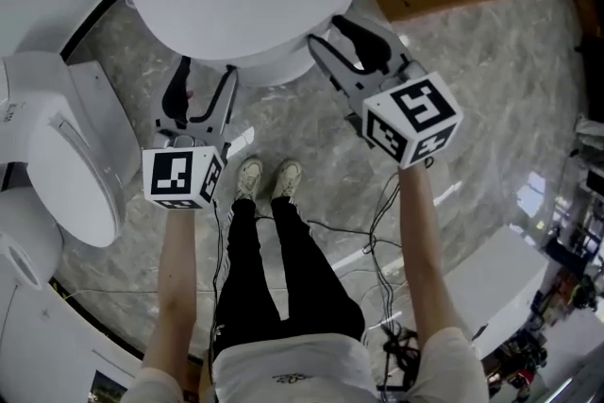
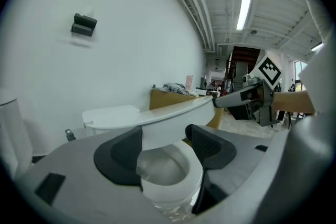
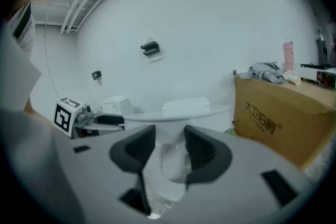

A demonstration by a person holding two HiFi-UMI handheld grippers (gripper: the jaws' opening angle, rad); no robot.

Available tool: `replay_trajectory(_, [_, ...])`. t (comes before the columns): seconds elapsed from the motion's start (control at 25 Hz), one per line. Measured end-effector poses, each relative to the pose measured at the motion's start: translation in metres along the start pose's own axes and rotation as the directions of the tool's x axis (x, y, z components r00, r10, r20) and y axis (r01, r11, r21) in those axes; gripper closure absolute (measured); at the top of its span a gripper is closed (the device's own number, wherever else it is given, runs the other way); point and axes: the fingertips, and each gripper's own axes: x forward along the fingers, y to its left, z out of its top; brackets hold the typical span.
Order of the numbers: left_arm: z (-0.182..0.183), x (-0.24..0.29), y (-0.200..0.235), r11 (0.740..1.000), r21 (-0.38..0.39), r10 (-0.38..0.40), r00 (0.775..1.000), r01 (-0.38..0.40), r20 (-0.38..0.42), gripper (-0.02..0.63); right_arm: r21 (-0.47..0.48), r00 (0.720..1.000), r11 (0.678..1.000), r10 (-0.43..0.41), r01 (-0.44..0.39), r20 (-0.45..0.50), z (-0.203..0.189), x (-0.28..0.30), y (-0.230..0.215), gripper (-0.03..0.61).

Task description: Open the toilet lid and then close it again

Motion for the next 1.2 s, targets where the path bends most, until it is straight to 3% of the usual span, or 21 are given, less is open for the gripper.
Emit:
replay_trajectory(0.36, [0.060, 0.001, 0.017, 0.999, -0.050, 0.015, 0.999, -0.013, 0.037, 0.295, -0.046, 1.000, 0.999, 0.010, -0.010, -0.007, 0.072, 0.005, 0.005, 0.388])
replay_trajectory(0.6, [0.115, 0.009, 0.045, 0.997, -0.061, 0.049, 0.991, -0.042, 0.121, 0.290, -0.051, 0.996, 0.999, 0.005, 0.000, 0.088, 0.141, 0.020, 0.007, 0.388])
replay_trajectory(0.72, [0.134, 0.011, 0.059, 0.997, -0.057, 0.048, 0.993, -0.042, 0.112, 0.290, -0.044, 0.996, 0.999, 0.005, -0.001, 0.087, 0.168, 0.030, 0.010, 0.388])
replay_trajectory(0.84, [0.156, 0.017, 0.073, 0.999, 0.008, 0.051, 0.994, -0.052, 0.093, 0.291, -0.045, 0.996, 0.999, 0.005, -0.001, 0.085, 0.200, 0.042, 0.011, 0.388])
replay_trajectory(1.2, [0.231, 0.047, 0.138, 0.999, -0.028, 0.026, 0.992, -0.023, 0.121, 0.291, -0.010, 0.990, 0.999, -0.031, 0.032, 0.138, 0.308, 0.101, 0.002, 0.389])
